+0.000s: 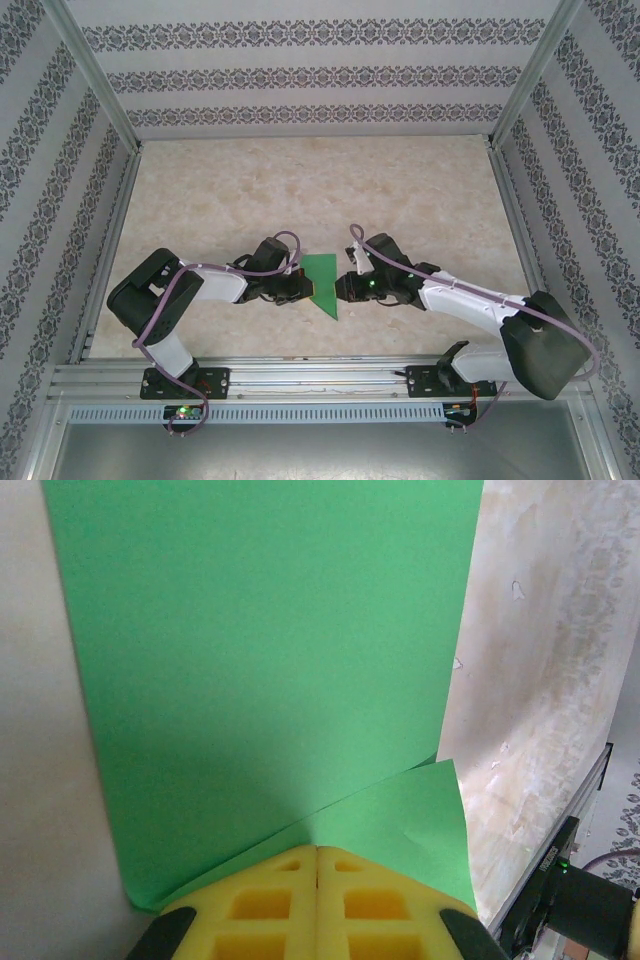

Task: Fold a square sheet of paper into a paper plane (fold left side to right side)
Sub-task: Third fold the triangle at the center of the table.

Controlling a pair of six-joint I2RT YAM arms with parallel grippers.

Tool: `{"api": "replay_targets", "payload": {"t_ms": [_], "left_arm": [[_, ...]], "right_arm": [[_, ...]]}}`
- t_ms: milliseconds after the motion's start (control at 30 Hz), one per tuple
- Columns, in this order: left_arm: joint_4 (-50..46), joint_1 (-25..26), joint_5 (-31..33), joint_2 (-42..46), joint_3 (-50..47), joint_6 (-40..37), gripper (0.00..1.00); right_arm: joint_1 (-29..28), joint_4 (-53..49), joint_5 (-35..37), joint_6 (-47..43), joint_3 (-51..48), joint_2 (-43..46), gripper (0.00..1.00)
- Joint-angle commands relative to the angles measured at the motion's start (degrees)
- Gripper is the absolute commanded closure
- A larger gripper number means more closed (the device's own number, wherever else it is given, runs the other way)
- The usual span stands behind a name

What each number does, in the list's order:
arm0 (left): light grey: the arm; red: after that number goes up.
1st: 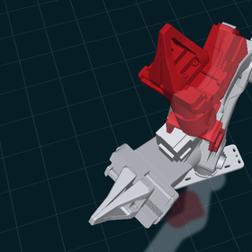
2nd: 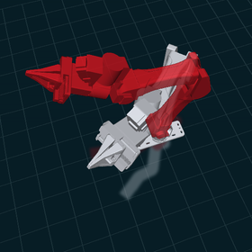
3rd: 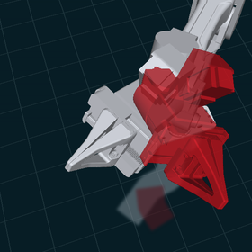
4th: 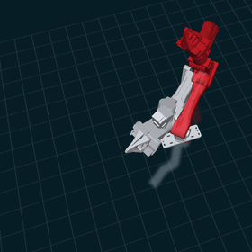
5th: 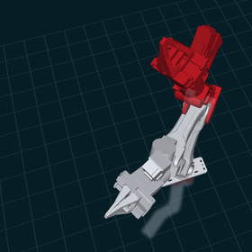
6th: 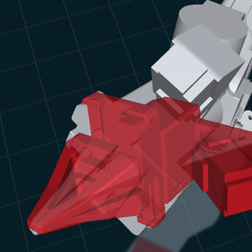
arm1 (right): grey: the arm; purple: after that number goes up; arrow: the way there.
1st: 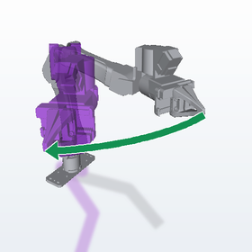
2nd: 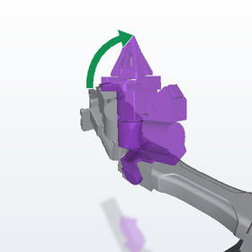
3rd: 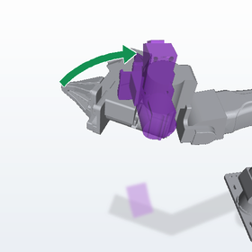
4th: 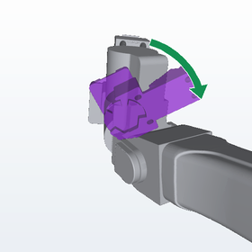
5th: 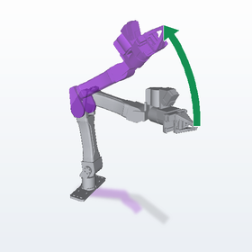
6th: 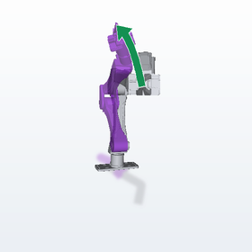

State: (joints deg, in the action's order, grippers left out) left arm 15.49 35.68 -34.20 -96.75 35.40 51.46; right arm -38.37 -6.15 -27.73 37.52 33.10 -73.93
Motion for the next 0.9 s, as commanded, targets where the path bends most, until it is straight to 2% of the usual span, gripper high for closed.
{"api": "replay_targets", "payload": {"t_ms": [0,333,867], "left_arm": [[-7.04,0.62,3.34,-0.85,-0.51,-0.66,1.00],[-7.07,0.62,3.25,-0.95,-0.29,-0.65,1.00],[-7.29,0.63,2.90,-1.20,0.07,-0.79,1.00]], "right_arm": [[-0.12,1.24,-6.31,8.10,-3.04,0.22,0.91],[-3.89,3.60,-6.24,9.50,-2.18,-3.93,0.94],[-4.87,3.96,-3.66,9.50,-0.49,-8.85,0.93]]}}
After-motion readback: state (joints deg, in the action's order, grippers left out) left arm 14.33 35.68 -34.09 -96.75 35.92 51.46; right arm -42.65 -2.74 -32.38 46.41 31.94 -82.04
